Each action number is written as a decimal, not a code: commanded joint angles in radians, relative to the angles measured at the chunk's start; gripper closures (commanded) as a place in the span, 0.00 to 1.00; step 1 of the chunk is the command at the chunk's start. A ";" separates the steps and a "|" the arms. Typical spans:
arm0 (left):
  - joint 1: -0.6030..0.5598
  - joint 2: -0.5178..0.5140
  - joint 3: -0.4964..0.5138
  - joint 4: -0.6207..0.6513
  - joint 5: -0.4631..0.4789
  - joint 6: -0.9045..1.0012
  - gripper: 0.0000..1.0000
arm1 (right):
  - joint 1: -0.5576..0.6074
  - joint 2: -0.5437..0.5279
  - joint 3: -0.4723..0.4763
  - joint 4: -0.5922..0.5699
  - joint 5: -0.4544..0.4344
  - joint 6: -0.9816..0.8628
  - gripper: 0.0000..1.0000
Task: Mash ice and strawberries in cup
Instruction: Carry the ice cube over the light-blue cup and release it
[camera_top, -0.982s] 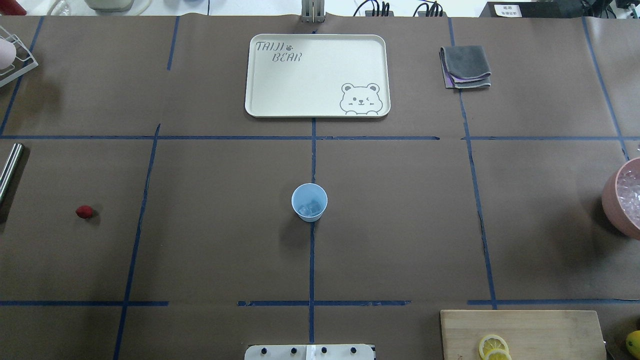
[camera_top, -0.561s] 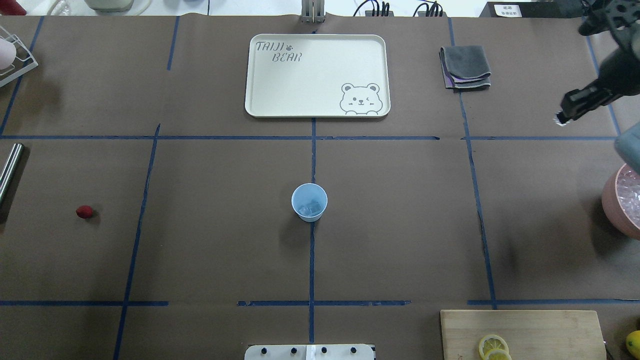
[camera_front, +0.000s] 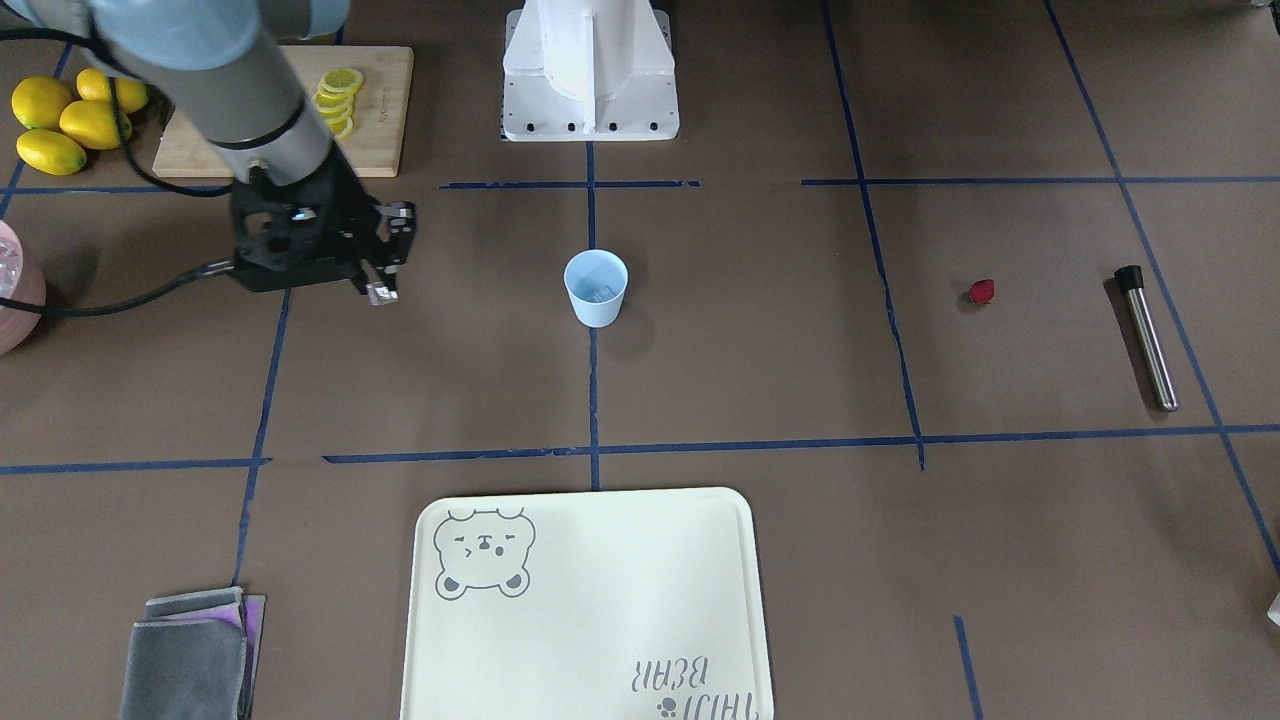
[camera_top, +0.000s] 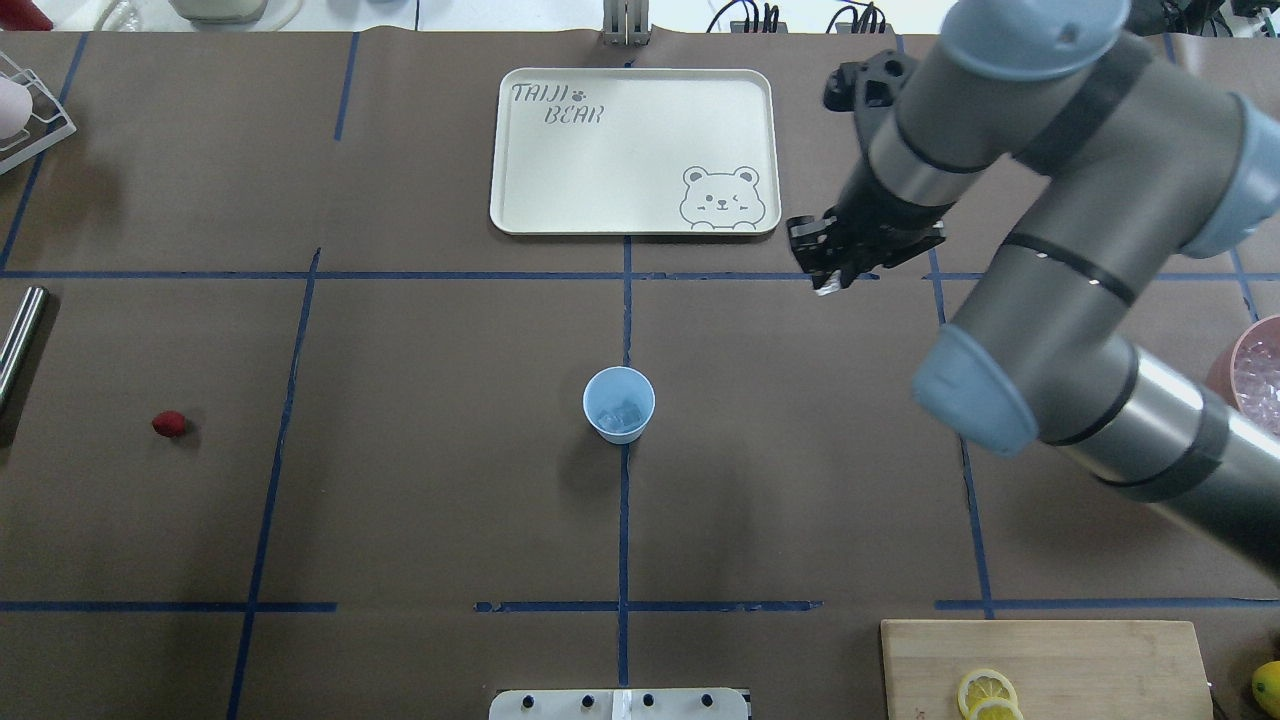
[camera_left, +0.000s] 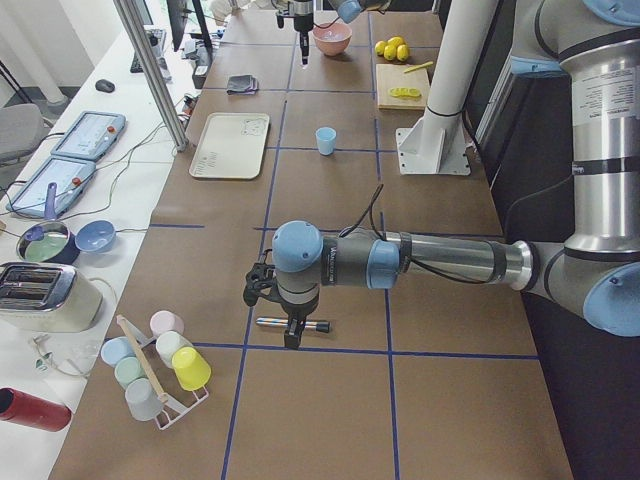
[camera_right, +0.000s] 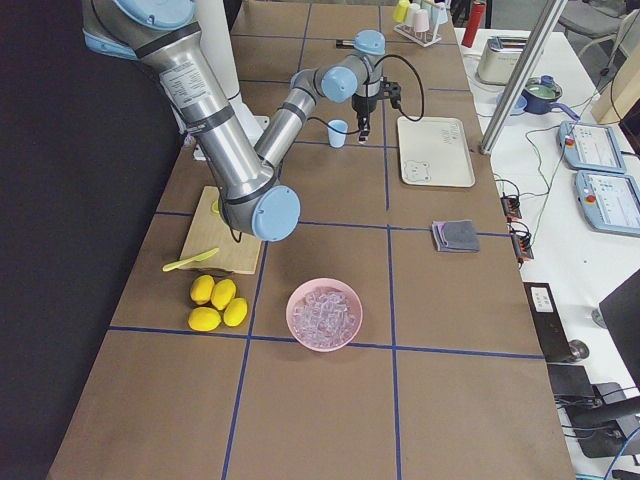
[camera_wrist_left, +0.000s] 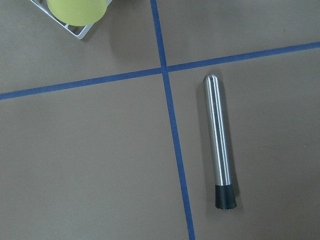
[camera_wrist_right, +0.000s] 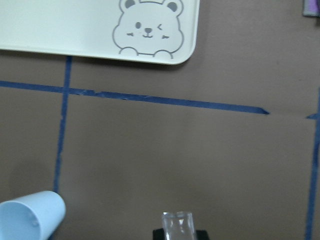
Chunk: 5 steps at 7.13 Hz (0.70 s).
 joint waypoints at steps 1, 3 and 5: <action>0.000 0.001 0.000 0.000 0.000 -0.002 0.00 | -0.158 0.142 -0.085 -0.001 -0.126 0.198 1.00; 0.000 0.001 0.000 0.000 0.000 -0.002 0.00 | -0.243 0.234 -0.188 0.002 -0.218 0.298 1.00; 0.000 0.001 0.000 0.000 0.000 -0.002 0.00 | -0.292 0.268 -0.250 0.004 -0.253 0.324 1.00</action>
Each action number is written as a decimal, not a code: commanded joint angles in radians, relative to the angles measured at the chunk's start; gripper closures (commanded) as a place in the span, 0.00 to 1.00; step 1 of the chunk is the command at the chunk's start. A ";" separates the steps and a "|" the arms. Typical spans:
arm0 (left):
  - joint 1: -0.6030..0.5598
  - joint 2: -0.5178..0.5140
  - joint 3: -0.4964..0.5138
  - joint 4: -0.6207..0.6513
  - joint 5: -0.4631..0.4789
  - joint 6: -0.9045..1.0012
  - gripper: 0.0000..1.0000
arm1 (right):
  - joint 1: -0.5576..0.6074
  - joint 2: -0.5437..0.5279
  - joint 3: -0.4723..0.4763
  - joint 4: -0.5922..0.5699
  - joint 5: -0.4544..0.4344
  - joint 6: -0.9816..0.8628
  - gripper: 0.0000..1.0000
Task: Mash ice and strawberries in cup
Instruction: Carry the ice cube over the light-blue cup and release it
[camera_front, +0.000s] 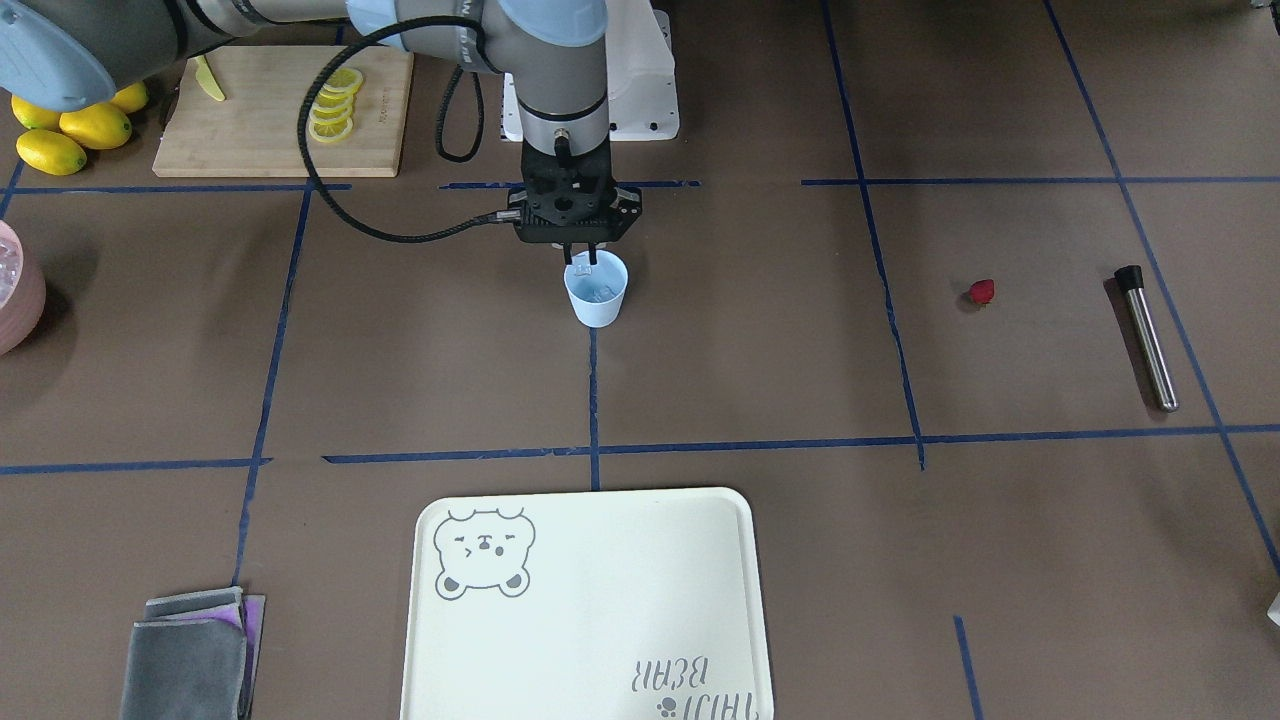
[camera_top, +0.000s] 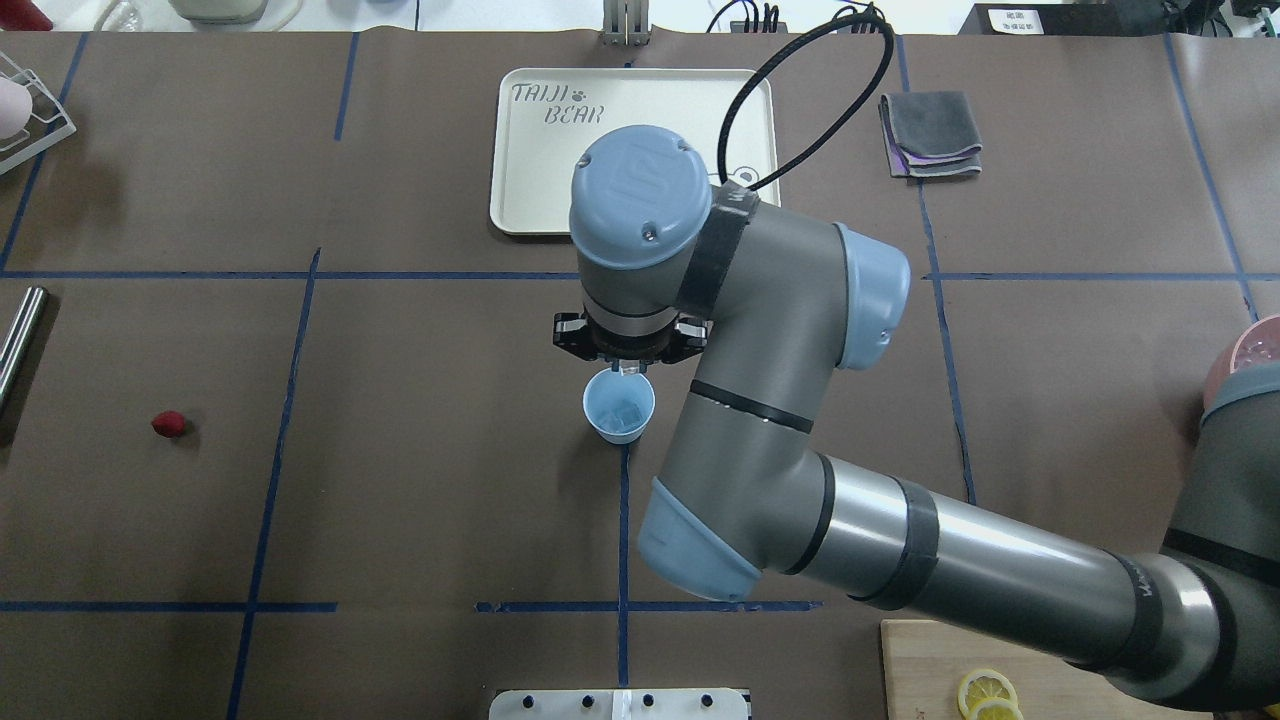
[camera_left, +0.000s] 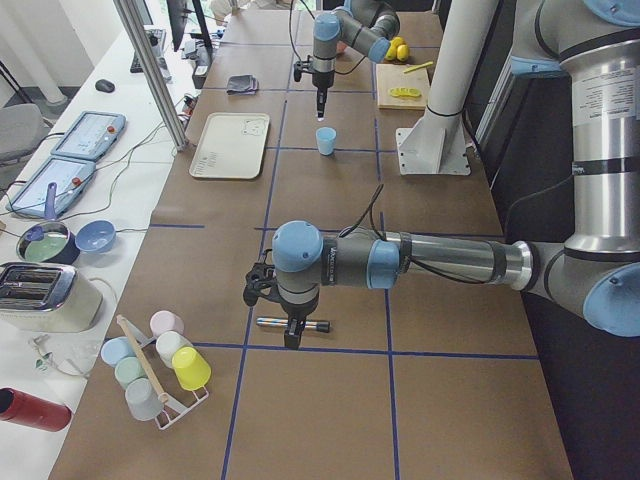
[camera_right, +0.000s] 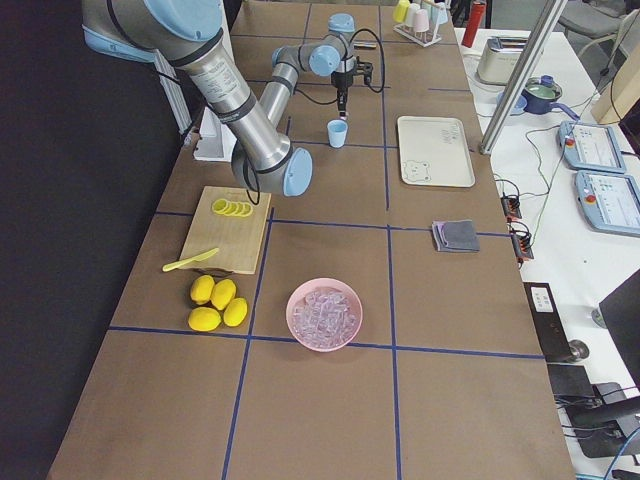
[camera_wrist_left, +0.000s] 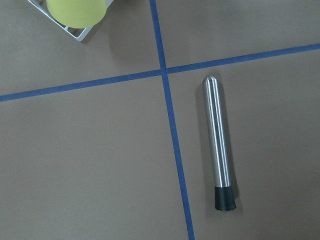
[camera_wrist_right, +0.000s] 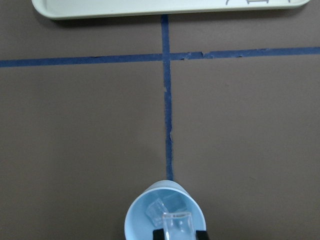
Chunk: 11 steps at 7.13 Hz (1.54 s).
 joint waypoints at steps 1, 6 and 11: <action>0.000 0.002 0.000 -0.001 0.000 0.002 0.00 | -0.040 0.014 -0.034 0.002 -0.034 0.018 1.00; 0.000 0.002 0.000 -0.001 0.000 0.002 0.00 | -0.054 0.001 -0.034 0.007 -0.036 0.016 0.01; 0.005 -0.011 0.000 -0.001 0.026 -0.003 0.00 | 0.330 -0.163 0.049 -0.001 0.209 -0.383 0.01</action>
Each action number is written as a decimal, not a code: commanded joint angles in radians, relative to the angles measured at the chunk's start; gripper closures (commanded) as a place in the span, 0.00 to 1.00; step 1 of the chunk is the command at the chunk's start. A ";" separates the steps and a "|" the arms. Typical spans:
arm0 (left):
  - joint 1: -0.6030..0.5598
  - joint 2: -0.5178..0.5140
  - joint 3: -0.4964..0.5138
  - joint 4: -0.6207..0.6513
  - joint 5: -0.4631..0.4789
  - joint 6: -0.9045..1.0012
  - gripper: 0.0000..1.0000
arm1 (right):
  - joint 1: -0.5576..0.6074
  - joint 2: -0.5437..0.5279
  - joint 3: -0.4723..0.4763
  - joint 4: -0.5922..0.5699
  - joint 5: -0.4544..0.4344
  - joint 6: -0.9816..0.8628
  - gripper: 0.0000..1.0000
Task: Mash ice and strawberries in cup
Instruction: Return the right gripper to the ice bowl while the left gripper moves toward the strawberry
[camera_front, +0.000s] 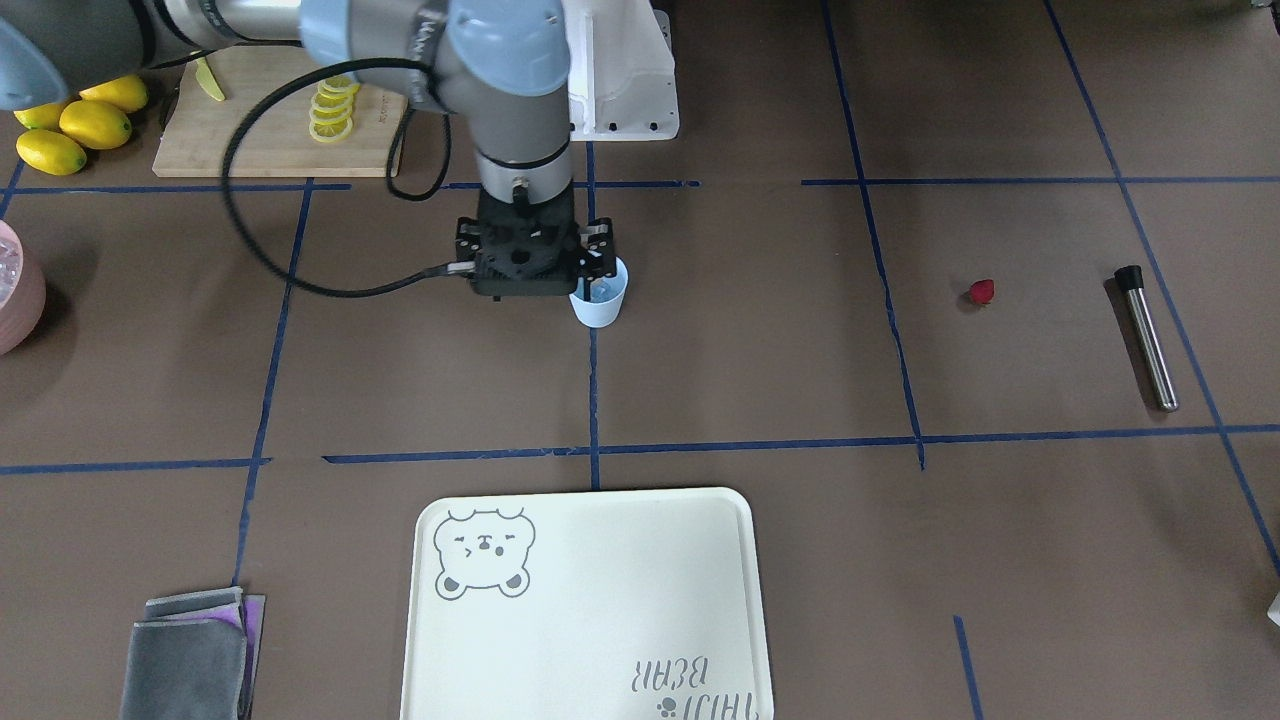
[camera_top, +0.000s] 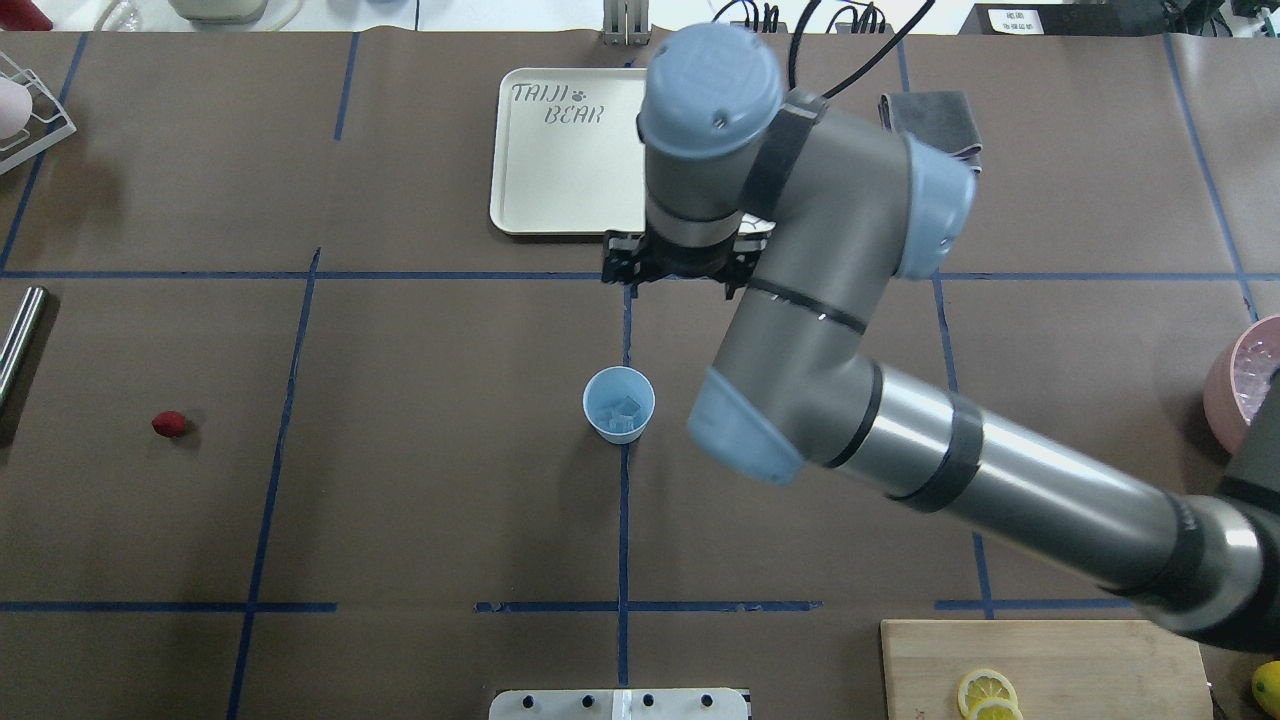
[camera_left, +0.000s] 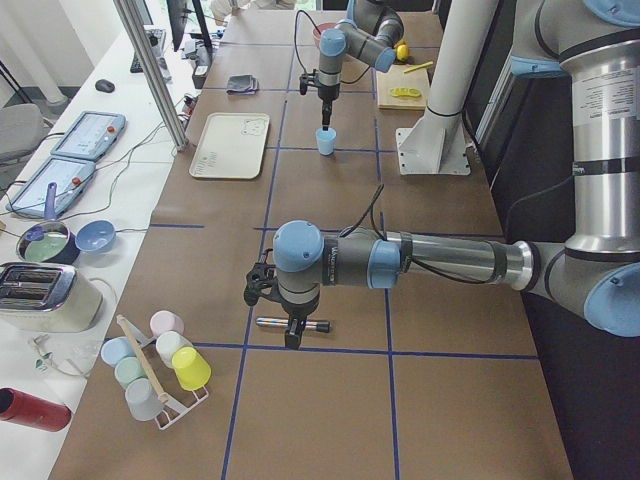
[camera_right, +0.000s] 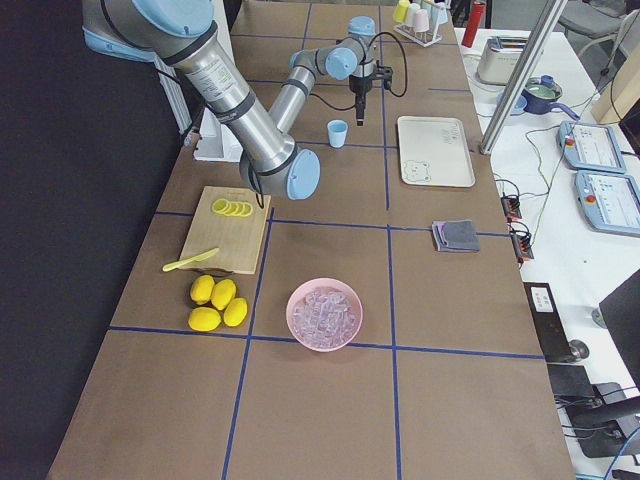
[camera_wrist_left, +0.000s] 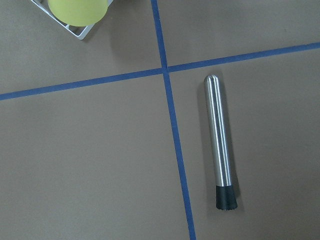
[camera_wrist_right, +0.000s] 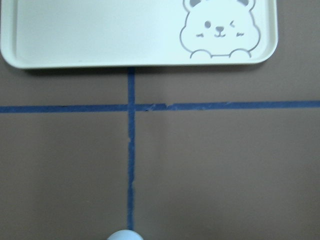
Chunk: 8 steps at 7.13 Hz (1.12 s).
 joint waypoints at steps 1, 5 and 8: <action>0.004 -0.022 0.004 -0.011 0.013 0.001 0.00 | 0.245 -0.204 0.089 -0.001 0.143 -0.370 0.01; 0.006 -0.079 0.010 -0.051 0.004 0.007 0.00 | 0.688 -0.605 0.105 -0.001 0.313 -1.190 0.01; 0.032 -0.090 -0.005 -0.115 0.004 -0.002 0.00 | 0.890 -0.876 0.104 0.010 0.320 -1.429 0.01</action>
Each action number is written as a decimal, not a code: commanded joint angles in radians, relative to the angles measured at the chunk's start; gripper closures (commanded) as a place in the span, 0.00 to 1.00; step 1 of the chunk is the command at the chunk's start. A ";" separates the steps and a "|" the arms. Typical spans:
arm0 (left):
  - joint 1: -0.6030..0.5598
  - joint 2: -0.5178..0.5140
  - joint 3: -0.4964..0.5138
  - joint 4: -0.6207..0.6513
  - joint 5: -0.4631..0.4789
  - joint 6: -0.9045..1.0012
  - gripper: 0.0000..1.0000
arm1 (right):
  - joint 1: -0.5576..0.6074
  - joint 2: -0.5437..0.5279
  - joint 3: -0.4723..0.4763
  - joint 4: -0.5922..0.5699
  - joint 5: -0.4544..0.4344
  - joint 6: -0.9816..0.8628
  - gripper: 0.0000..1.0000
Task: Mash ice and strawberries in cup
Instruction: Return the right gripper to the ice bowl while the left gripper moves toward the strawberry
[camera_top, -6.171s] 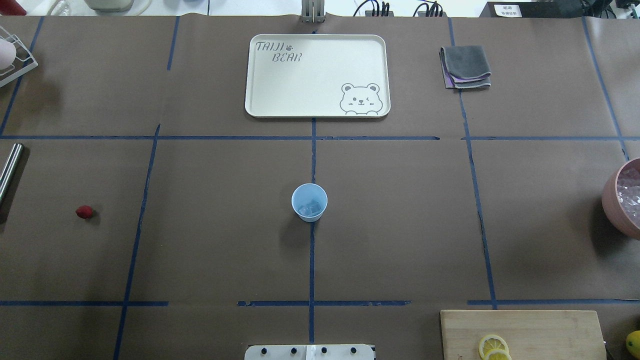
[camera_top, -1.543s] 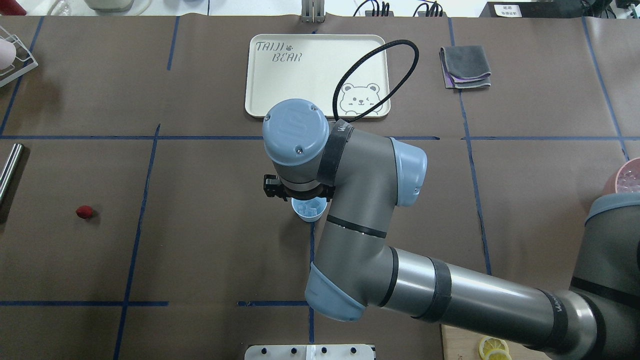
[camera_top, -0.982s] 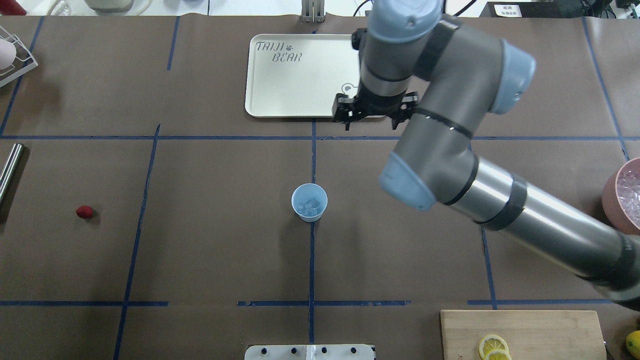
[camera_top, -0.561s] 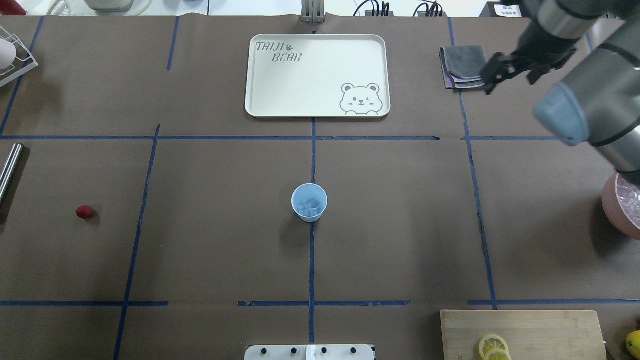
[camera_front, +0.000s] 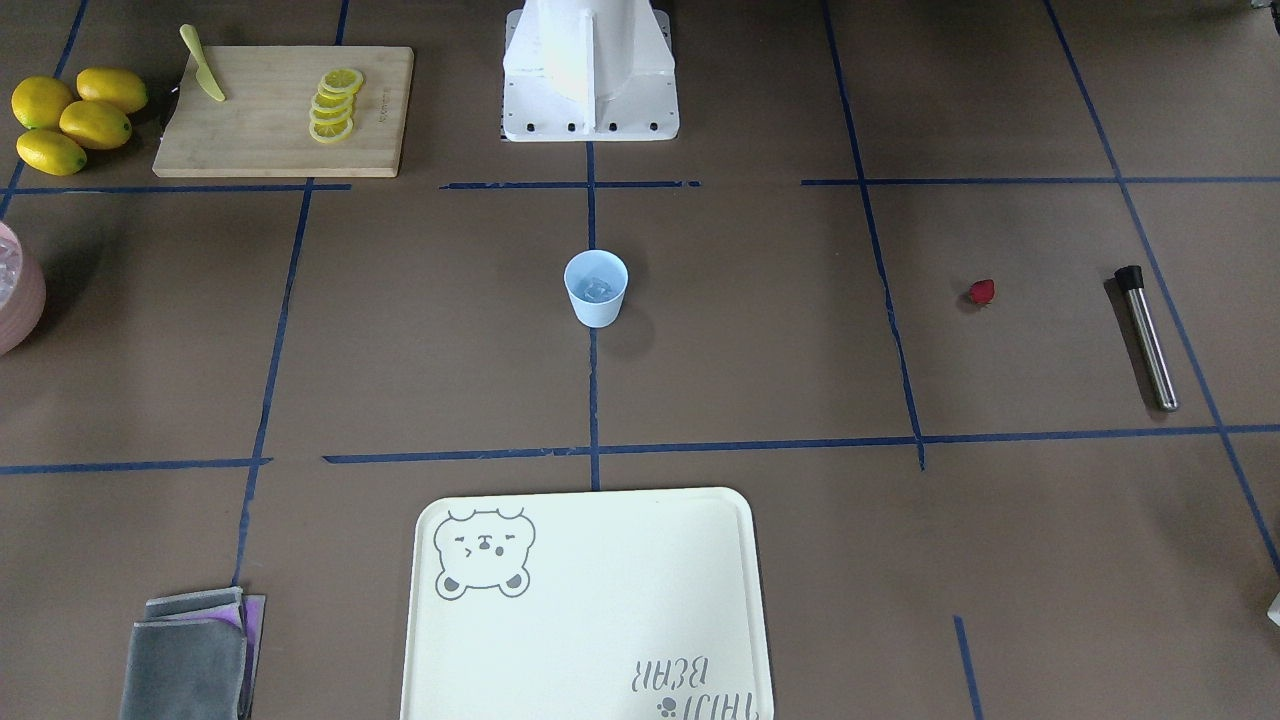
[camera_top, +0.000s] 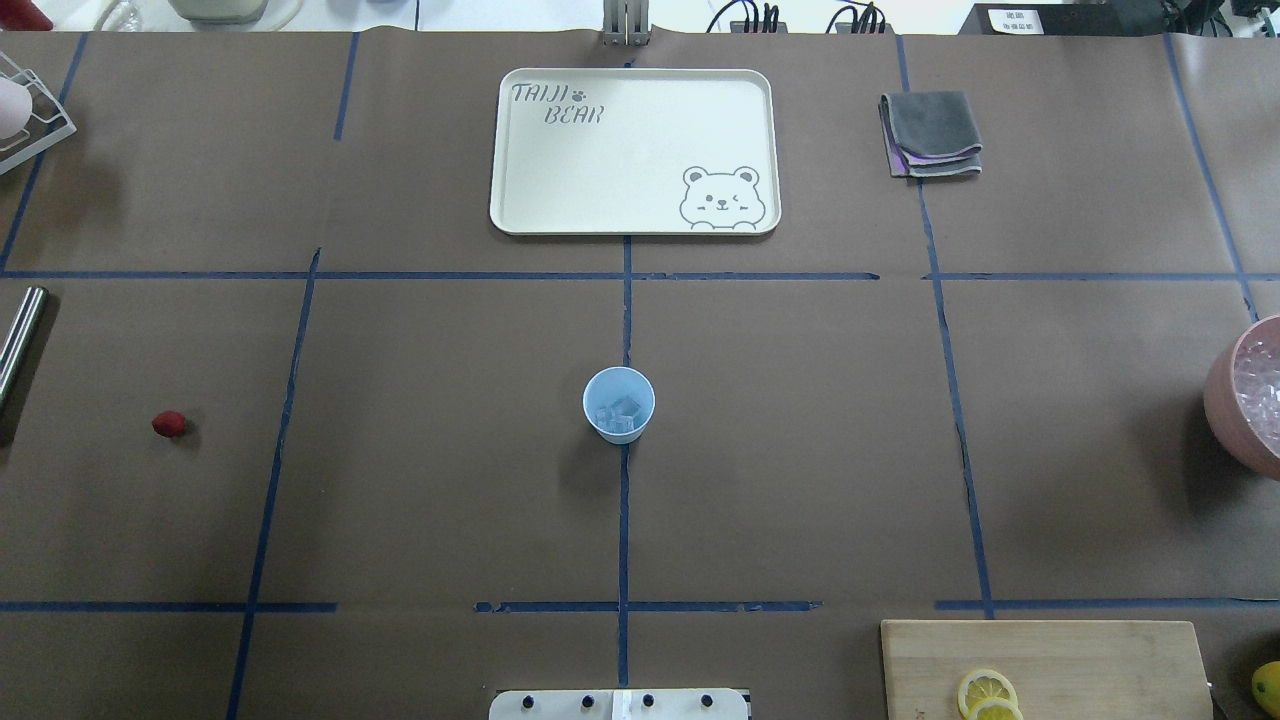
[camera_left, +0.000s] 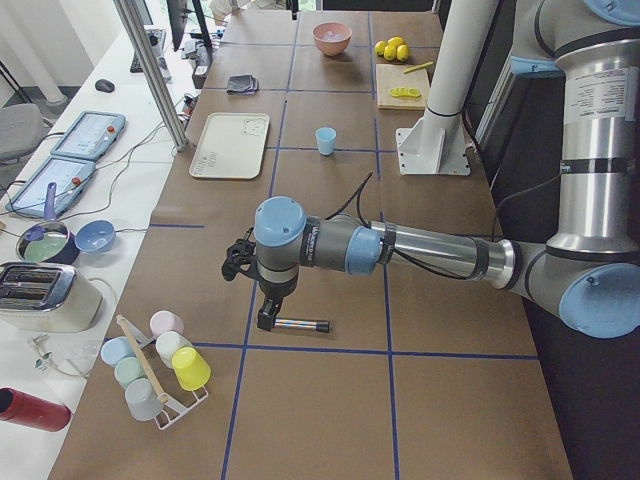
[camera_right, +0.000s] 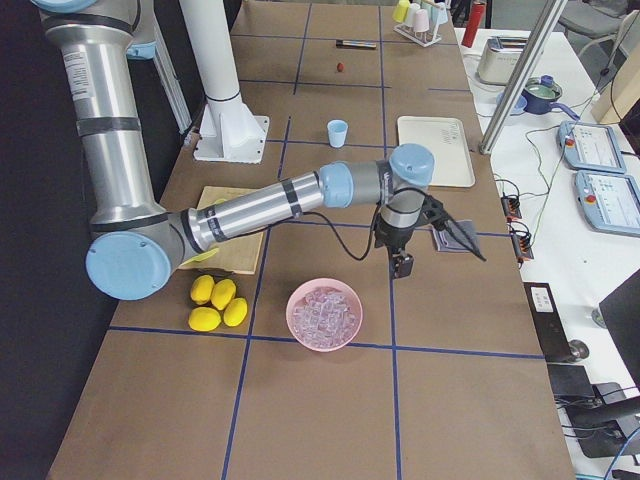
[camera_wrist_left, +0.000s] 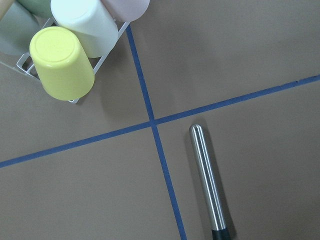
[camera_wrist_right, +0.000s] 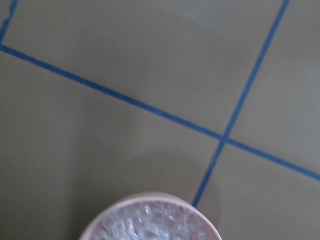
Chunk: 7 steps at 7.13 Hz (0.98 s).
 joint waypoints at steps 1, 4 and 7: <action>0.068 -0.014 -0.014 -0.026 0.001 -0.006 0.00 | 0.094 -0.200 0.006 0.004 -0.001 -0.063 0.01; 0.206 -0.041 -0.108 -0.027 0.010 -0.350 0.00 | 0.094 -0.254 0.017 0.084 -0.002 0.037 0.01; 0.361 -0.002 -0.141 -0.130 0.051 -0.559 0.00 | 0.094 -0.273 0.014 0.162 -0.002 0.099 0.01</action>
